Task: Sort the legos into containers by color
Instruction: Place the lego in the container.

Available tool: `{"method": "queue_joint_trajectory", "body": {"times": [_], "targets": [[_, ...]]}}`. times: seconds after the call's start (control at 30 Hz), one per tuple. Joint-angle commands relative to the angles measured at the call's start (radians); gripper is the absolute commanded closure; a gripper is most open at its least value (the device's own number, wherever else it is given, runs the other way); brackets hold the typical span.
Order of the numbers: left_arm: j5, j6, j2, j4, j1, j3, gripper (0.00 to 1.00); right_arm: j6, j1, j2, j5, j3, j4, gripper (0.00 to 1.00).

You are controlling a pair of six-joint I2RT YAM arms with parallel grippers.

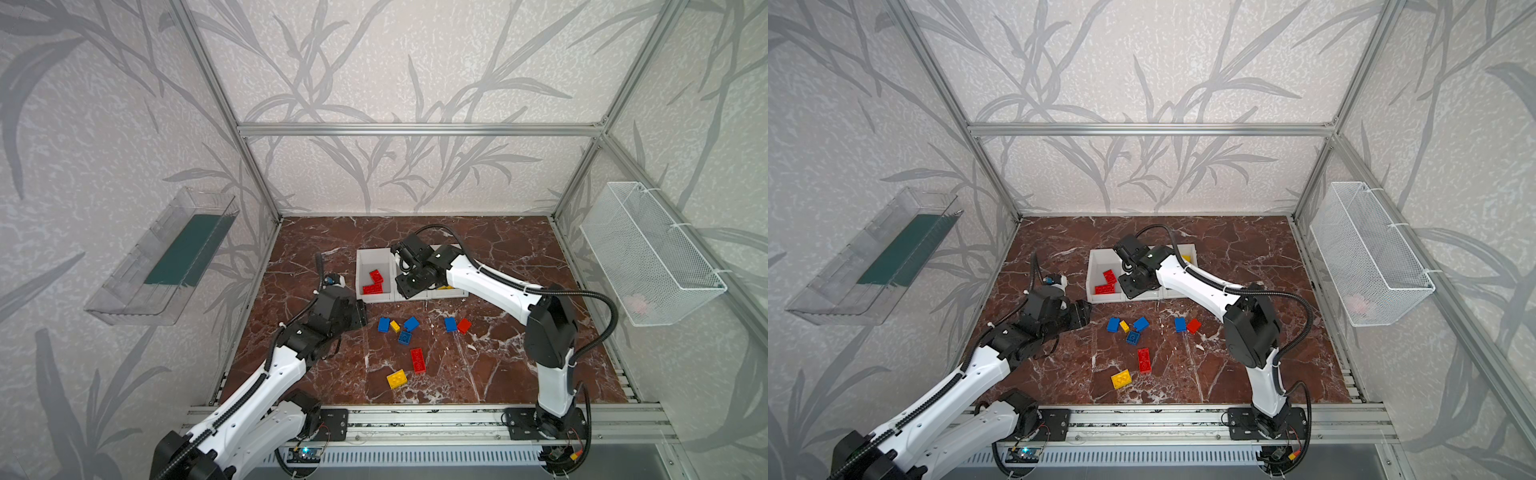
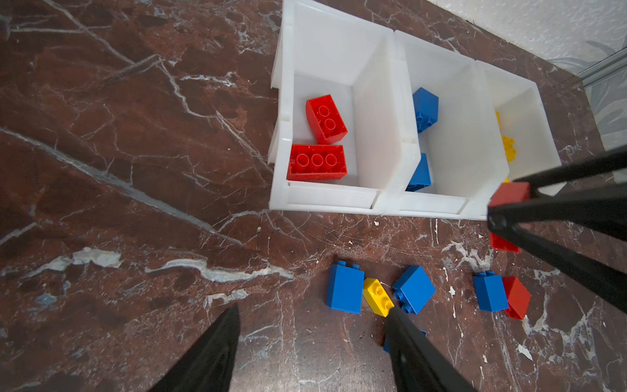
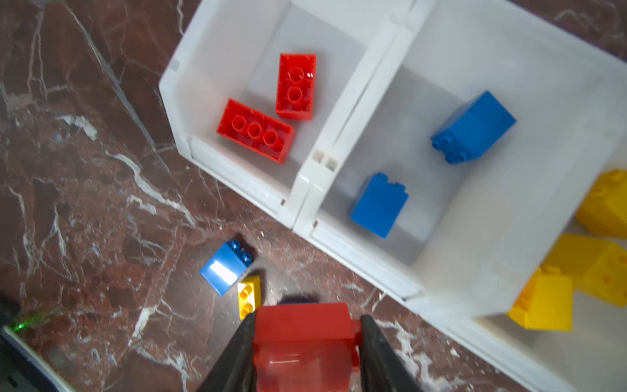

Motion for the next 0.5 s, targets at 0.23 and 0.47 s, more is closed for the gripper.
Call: {"method": "queue_joint_trajectory", "body": {"times": [0.23,0.47], "targets": [[0.012,-0.049,-0.027,-0.032,0.005,-0.024,0.29,-0.003,0.011,0.237,-0.107,0.284,-0.014,0.65],[0.028,-0.049,-0.023,-0.027,0.006,-0.028,0.29,0.009,0.011,0.301,-0.094,0.404,-0.066,0.4]]}}
